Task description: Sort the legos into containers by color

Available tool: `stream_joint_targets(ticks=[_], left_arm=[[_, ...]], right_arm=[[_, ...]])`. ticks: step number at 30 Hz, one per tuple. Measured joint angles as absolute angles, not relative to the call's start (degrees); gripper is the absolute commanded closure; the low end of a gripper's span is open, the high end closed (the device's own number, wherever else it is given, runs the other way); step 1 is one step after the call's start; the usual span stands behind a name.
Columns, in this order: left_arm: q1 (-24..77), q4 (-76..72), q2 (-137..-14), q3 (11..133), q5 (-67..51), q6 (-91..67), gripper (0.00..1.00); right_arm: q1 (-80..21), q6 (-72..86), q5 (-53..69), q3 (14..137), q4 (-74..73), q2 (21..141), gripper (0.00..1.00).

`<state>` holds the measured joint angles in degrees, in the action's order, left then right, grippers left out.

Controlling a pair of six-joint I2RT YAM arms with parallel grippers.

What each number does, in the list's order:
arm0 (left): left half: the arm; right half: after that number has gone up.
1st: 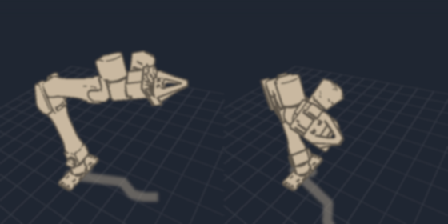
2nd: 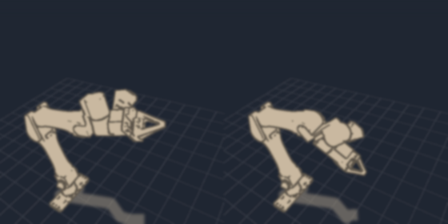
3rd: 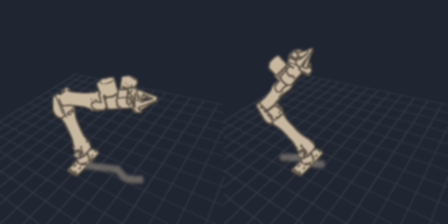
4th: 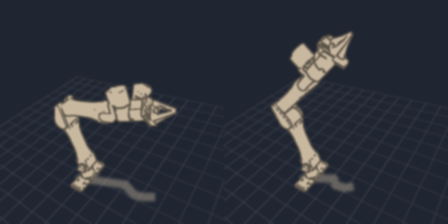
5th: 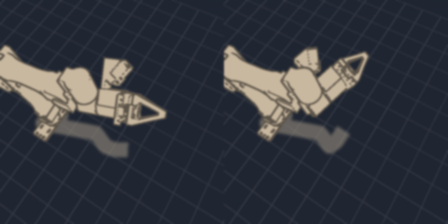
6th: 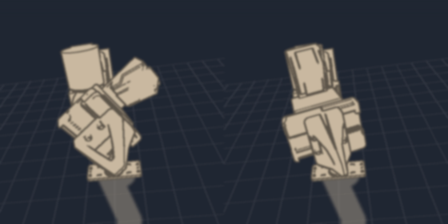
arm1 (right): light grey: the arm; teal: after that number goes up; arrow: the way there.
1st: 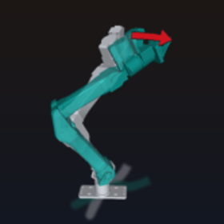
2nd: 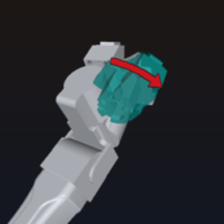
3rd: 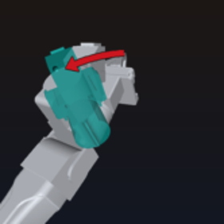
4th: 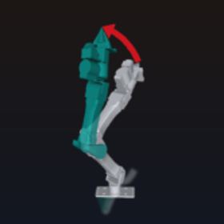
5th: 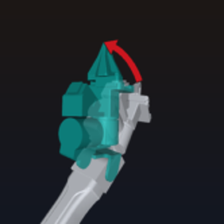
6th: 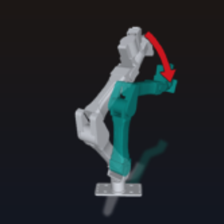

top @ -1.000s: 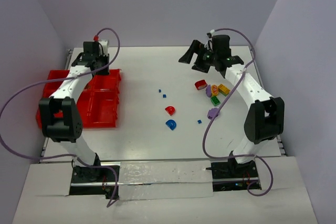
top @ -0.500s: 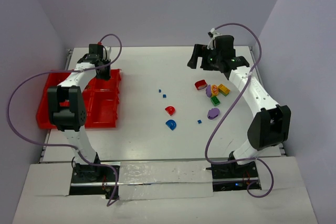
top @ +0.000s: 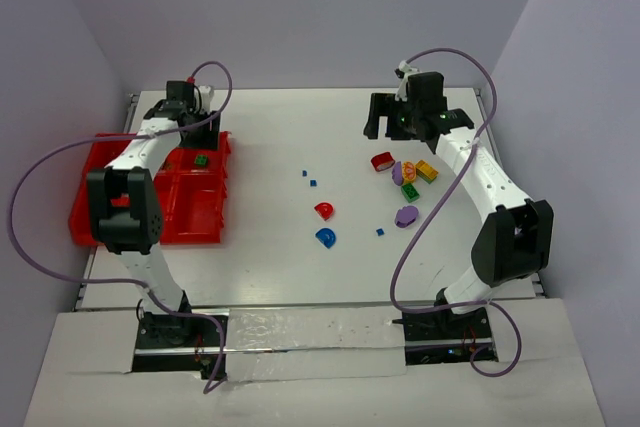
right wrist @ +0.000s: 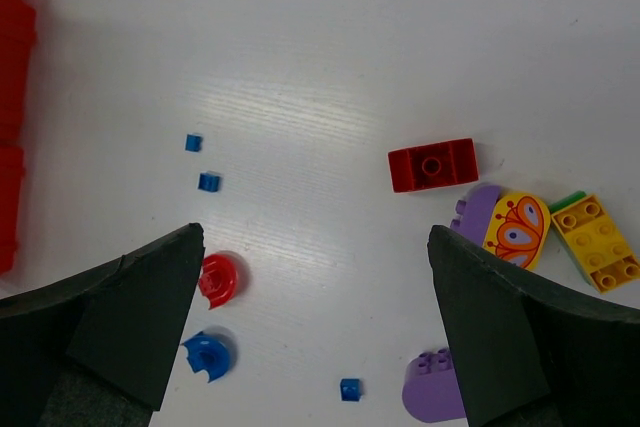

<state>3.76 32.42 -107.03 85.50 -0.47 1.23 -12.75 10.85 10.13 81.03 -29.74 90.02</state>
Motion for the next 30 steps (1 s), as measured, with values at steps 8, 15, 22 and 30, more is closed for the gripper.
stream_joint_targets(ticks=[8, 15, 22, 30], left_arm=[[20.6, 28.0, -92.5, 84.5, -8.7, 7.4, 0.25], [38.8, 27.1, -99.6, 83.5, -15.2, 7.7, 0.2], [44.0, 31.1, -113.8, 85.7, -15.3, 6.9, 0.22], [46.5, 33.7, -116.5, 87.2, -14.2, 4.9, 0.23]], right_arm=[[-12.6, 10.0, 8.1, 79.4, -29.9, 88.6, 0.0], [-10.3, 9.7, 8.1, 79.2, -30.7, 88.5, 0.0], [-5.1, 9.6, 8.5, 78.9, -31.8, 87.8, 0.0], [-3.9, 9.6, 9.1, 78.4, -32.3, 87.2, 0.0]])
